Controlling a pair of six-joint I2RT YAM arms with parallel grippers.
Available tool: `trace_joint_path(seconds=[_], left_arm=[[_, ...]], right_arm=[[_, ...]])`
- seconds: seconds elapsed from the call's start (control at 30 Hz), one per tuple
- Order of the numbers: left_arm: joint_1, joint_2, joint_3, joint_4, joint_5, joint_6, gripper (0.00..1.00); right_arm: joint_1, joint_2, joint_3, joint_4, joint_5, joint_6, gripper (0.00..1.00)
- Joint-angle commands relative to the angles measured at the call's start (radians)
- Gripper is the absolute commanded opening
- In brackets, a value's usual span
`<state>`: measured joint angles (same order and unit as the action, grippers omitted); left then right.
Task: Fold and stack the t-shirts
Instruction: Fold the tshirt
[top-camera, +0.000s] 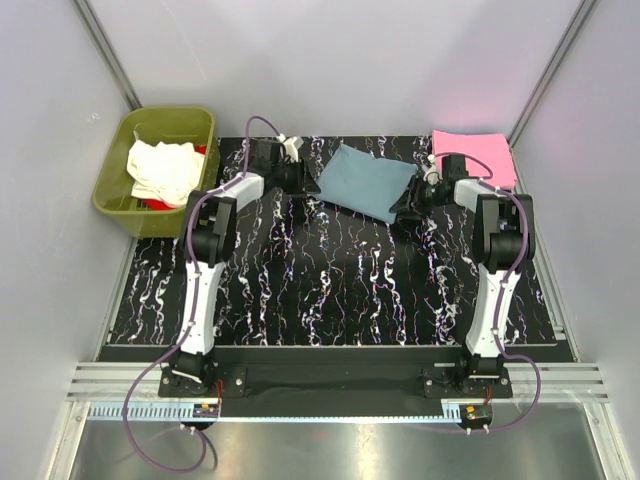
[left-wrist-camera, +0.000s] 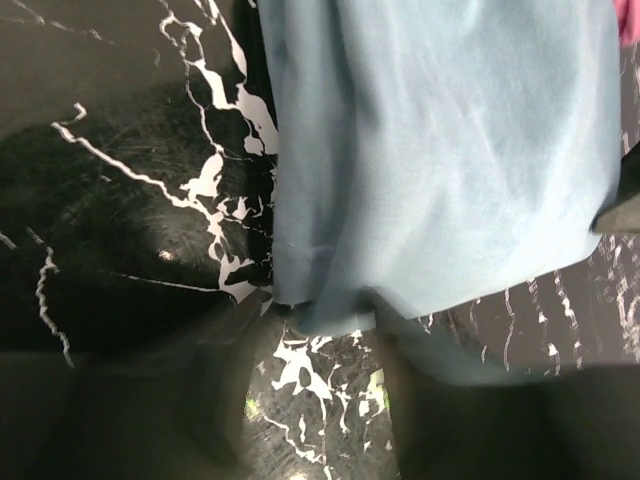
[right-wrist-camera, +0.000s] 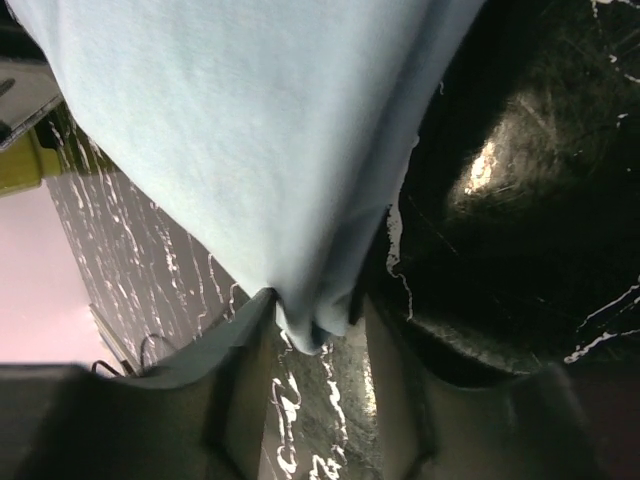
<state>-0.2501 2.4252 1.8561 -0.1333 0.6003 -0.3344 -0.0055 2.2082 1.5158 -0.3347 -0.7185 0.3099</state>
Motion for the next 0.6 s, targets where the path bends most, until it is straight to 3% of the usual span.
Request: trace_joint_path(seconds=[0.0,0.1,0.2,0.23,0.27,0.33,0.47,0.57], left_arm=[[0.000,0.029,0.063,-0.017,0.015,-0.014,0.29],[0.000,0.023,0.048,-0.009,0.029,-0.049,0.00],[0.002,-0.038,-0.065,0.075,0.013,-0.152,0.00],[0.002,-0.063,-0.118,0.124,0.009,-0.187,0.00],[0.002,-0.108,-0.194,0.168,0.004,-0.231,0.00],[-0.006,-0.156,-0.256,0.150,-0.040,-0.252,0.00],[-0.029,-0.291,-0.432,-0.089,-0.178,-0.297,0.00],[-0.034,-0.447,-0.700,0.001,-0.244,-0.341,0.00]], right_arm=[[0.001,0.010,0.015,0.016,0.005,0.001,0.37],[0.001,0.015,0.023,0.003,0.004,0.018,0.21],[-0.001,0.018,0.023,-0.015,-0.024,0.038,0.14],[0.001,0.018,0.017,-0.018,-0.024,0.047,0.04],[0.001,0.005,0.008,-0.021,-0.021,0.052,0.00],[0.027,-0.019,-0.041,-0.030,-0.007,0.061,0.00],[0.076,-0.115,-0.156,-0.064,0.027,0.067,0.00],[0.110,-0.205,-0.273,-0.086,0.086,0.074,0.03]])
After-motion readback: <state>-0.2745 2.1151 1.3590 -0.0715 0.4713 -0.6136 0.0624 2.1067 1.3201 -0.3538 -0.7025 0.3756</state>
